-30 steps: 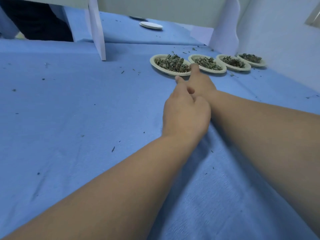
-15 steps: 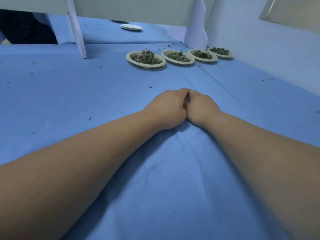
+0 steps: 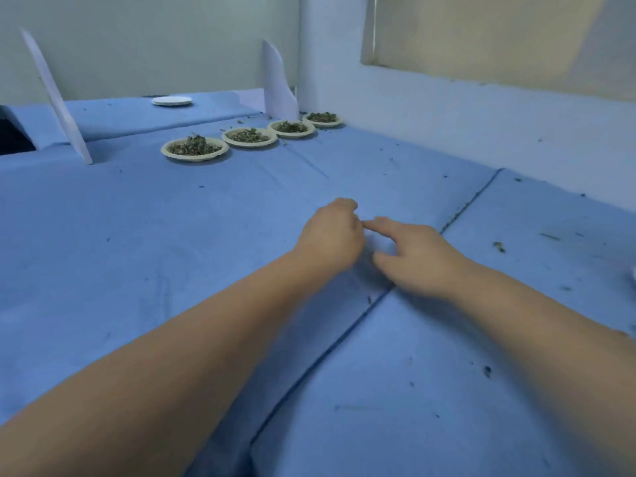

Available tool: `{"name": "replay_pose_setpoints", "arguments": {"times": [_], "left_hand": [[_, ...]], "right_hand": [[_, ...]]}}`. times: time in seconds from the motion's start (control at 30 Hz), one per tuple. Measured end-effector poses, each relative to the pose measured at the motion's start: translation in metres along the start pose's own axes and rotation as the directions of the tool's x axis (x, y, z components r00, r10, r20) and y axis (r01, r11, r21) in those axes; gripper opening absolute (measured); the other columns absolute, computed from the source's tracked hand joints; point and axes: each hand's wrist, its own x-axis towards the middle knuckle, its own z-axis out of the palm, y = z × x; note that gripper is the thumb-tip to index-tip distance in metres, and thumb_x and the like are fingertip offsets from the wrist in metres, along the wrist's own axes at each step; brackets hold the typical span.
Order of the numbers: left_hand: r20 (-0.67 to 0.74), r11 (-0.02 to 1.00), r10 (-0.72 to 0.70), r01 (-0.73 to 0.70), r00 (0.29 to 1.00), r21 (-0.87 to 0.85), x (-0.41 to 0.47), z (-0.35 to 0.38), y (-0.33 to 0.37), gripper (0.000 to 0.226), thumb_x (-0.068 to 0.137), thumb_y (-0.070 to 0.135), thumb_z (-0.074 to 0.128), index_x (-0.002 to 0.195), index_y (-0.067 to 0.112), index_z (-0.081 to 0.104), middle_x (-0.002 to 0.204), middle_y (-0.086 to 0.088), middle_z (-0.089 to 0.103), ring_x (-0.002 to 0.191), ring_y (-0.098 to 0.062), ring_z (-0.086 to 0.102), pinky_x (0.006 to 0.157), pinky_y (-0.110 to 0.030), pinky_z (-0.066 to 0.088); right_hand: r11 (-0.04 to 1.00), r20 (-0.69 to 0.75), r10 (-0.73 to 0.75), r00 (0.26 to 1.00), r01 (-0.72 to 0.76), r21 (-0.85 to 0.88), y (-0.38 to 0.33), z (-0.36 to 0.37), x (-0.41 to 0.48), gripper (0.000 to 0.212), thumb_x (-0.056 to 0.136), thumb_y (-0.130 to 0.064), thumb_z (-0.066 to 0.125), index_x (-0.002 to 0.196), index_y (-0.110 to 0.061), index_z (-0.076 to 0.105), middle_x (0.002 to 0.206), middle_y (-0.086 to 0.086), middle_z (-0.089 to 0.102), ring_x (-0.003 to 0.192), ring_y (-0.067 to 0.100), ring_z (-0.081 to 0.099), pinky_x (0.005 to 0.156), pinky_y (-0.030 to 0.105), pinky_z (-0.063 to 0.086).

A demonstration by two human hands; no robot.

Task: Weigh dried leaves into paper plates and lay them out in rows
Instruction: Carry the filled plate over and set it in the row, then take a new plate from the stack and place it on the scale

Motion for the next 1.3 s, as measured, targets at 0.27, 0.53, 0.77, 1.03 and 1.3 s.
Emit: {"name": "replay_pose_setpoints", "arguments": {"times": [0.27, 0.53, 0.77, 1.03, 1.3], "left_hand": [[-0.003, 0.926, 0.356, -0.353, 0.934, -0.136, -0.026, 0.062, 0.172, 0.043, 0.106, 0.019, 0.043, 0.148, 0.013, 0.053, 0.153, -0.007, 0.051, 0.133, -0.028, 0.054, 0.107, -0.035, 0.042], [0.01, 0.709, 0.705, -0.705, 0.709, -0.009, -0.044, 0.125, 0.314, 0.037, 0.106, 0.014, 0.041, 0.136, 0.009, 0.062, 0.152, -0.008, 0.049, 0.14, -0.027, 0.044, 0.106, -0.043, 0.043], [0.14, 0.573, 0.78, -0.785, 0.61, 0.235, -0.033, 0.156, 0.391, 0.043, 0.094, -0.002, 0.041, 0.129, 0.012, 0.062, 0.126, -0.009, 0.061, 0.129, -0.03, 0.049, 0.087, -0.03, 0.04], [0.214, 0.42, 0.805, -0.785, 0.554, 0.455, -0.026, 0.151, 0.403, 0.042, 0.091, -0.001, 0.044, 0.123, 0.015, 0.066, 0.099, -0.012, 0.065, 0.093, -0.036, 0.057, 0.068, -0.037, 0.036], [0.279, 0.41, 0.787, -0.804, 0.55, 0.43, -0.017, 0.141, 0.419, 0.02, 0.092, -0.003, 0.05, 0.077, 0.008, 0.057, 0.075, -0.011, 0.054, 0.075, -0.034, 0.056, 0.061, -0.035, 0.038]], "right_hand": [[0.974, -0.37, 0.226, 0.901, -0.204, 0.1, 0.088, -0.092, -0.181, 0.049, 0.091, -0.05, 0.054, 0.137, -0.059, 0.042, 0.112, -0.014, 0.067, 0.08, -0.008, 0.058, 0.068, 0.002, 0.037], [0.876, -0.54, 0.463, 0.703, -0.454, 0.16, 0.157, -0.133, -0.326, 0.037, 0.094, -0.048, 0.055, 0.118, -0.073, 0.039, 0.106, 0.013, 0.073, 0.084, 0.024, 0.068, 0.062, 0.009, 0.038], [0.814, -0.681, 0.513, 0.523, -0.548, 0.192, 0.193, -0.137, -0.379, 0.037, 0.095, -0.036, 0.054, 0.131, -0.043, 0.053, 0.075, 0.01, 0.072, 0.047, 0.011, 0.056, 0.054, 0.035, 0.05], [0.726, -0.625, 0.564, 0.539, -0.684, 0.065, 0.205, -0.137, -0.383, 0.041, 0.1, -0.029, 0.051, 0.14, -0.025, 0.051, 0.061, -0.02, 0.031, 0.051, -0.002, 0.03, 0.047, 0.021, 0.017], [0.731, -0.619, 0.567, 0.544, -0.679, 0.073, 0.207, -0.133, -0.385, 0.044, 0.1, -0.03, 0.051, 0.144, -0.027, 0.052, 0.064, -0.023, 0.029, 0.049, -0.004, 0.034, 0.046, 0.019, 0.021]]}}
